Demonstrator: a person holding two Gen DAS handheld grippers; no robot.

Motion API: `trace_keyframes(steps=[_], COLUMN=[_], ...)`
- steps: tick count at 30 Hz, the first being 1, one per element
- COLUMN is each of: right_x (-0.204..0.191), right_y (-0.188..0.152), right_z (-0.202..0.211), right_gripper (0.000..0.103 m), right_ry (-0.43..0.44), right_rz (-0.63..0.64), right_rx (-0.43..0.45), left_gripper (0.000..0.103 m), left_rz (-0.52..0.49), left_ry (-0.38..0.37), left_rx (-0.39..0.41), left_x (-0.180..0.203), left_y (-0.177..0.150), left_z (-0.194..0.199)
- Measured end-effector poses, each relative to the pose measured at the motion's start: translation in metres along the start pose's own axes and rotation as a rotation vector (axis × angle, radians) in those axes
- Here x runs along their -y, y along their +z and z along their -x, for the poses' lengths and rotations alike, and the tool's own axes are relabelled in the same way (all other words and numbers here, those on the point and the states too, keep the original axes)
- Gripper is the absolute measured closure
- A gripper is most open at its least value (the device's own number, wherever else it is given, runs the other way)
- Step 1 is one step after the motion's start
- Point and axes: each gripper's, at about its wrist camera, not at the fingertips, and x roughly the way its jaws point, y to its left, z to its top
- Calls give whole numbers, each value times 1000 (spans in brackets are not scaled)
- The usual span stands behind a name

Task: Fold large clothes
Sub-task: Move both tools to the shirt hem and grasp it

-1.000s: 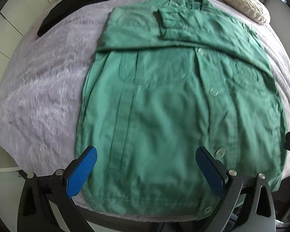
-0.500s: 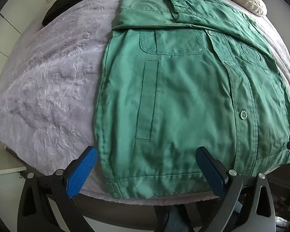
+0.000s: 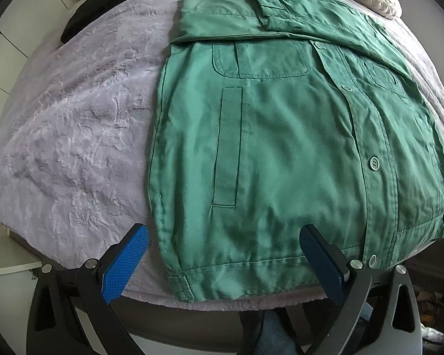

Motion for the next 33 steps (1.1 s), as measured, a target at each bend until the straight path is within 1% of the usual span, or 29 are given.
trace_keyframes(steps=[5,7,10,11,13,16,19,20,22,23,26,27,29,30,31,32,33], right_x=[22,38,65,75,87,104,113,111,100,96,93,94,102,107,112,113,112], right_y=[5,9,16,18,20,20,19,20,21,22,24,25,25,25,23,23,21], right_z=[14,23,34,35,32,15,-4,-7,-4,-2,4,5,0,-3,-8,-10,-12], right_gripper=[18,18,18,18,18,18,18,18,17,17,17,17,17,20,31,37,50], right_ry=[-39,-77,-127,-143,-148,-144,-59,-9,82,123,251,257,203,179,158,149,143], right_rz=[-22,-46,-84,-97,-111,-128,-177,-189,-175,-162,-157,-163,-185,-205,-236,-249,-253], right_rx=[42,73,113,115,107,62,9,0,14,22,36,39,30,19,4,-3,-9], left_gripper=[1,1,1,1,1,1,1,1,1,1,2,6,26,32,48,58,78], left_rz=[29,51,98,110,143,161,132,105,47,38,70,85,89,86,83,77,68], left_ry=[-36,-51,-104,-124,-178,-233,-300,-314,-280,-276,-289,-288,-244,-226,-222,-224,-234], left_rx=[7,-9,-38,-46,-77,-105,-140,-146,-130,-131,-131,-136,-145,-147,-139,-130,-121], left_x=[-26,-40,-58,-62,-68,-67,-52,-43,-30,-27,-31,-33,-41,-42,-45,-46,-48], left_y=[-4,-8,-13,-14,-17,-22,-27,-29,-30,-30,-31,-31,-31,-31,-32,-33,-32], left_z=[-9,-17,-30,-34,-44,-56,-63,-63,-60,-61,-64,-65,-68,-68,-67,-65,-63])
